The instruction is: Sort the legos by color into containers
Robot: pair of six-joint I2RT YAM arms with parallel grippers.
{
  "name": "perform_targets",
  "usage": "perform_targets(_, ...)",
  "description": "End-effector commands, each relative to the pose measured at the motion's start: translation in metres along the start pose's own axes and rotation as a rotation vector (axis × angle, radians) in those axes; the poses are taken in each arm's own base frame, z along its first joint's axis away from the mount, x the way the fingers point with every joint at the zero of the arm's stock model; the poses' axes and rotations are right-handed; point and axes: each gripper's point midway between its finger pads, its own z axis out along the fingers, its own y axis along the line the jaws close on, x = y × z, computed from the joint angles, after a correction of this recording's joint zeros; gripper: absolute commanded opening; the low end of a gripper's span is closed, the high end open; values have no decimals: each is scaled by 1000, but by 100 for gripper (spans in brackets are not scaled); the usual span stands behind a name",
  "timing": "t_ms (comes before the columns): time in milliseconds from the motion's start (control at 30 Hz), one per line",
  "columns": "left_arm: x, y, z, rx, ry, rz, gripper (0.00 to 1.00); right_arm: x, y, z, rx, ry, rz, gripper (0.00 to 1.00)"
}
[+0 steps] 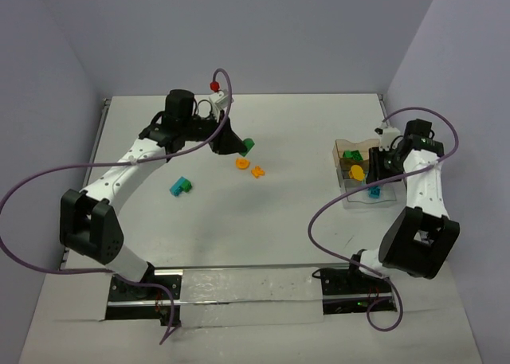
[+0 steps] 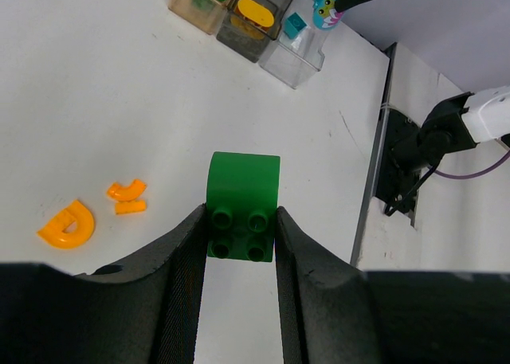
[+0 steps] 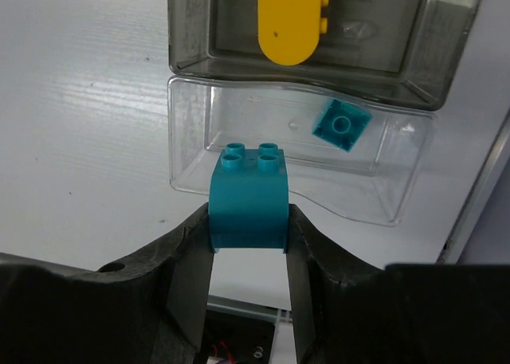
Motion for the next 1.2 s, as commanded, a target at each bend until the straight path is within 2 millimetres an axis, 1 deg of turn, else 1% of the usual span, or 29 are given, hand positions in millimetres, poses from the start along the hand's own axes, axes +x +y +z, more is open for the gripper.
perform_targets(0, -17, 0, 2, -2, -18, 44, 0, -7, 1, 10, 27, -25, 6, 0)
perform_targets(167, -18, -1, 4, 8, -20, 39, 0, 1, 3, 20, 32, 1, 5, 0)
perform_targets(267, -17, -2, 5, 11, -18, 38, 0, 7, 9, 27, 15, 21, -1, 4)
perform_targets(400, -15, -1, 7, 11, -13, 31, 0, 11, 17, 38, 4, 45, -22, 13)
perform_targets(433, -15, -1, 7, 12, -13, 31, 0, 10, 17, 39, 4, 44, -21, 14)
perform_targets(500, -15, -2, 7, 13, -12, 34, 0, 10, 17, 41, 5, 46, -18, 23)
perform_targets(733, -17, -3, 7, 13, -15, 34, 0, 7, 14, 39, 24, 49, -9, 44)
perform_targets(767, -17, -4, 7, 16, -16, 33, 0, 7, 15, 38, 21, 49, -10, 50)
perform_targets(800, -17, -5, 7, 18, -16, 34, 0, 6, 18, 37, 6, 45, -13, 58)
perform_targets(933, -18, -5, 7, 16, -19, 39, 0, 5, 33, 30, -59, 43, -25, 72)
perform_targets(1033, -19, -6, 7, 21, -20, 41, 0, 1, 41, 24, -89, 30, -27, 76)
perform_targets(1100, -21, -12, 5, 40, -28, 41, 0, -7, 47, 11, -112, -4, -33, 77)
perform_targets(1133, -20, -14, 4, 49, -29, 40, 0, -17, 50, 2, -117, -43, -44, 77)
perform_targets(1167, -24, -22, 2, 78, -45, 49, 0, -33, 54, -14, -123, -98, -59, 79)
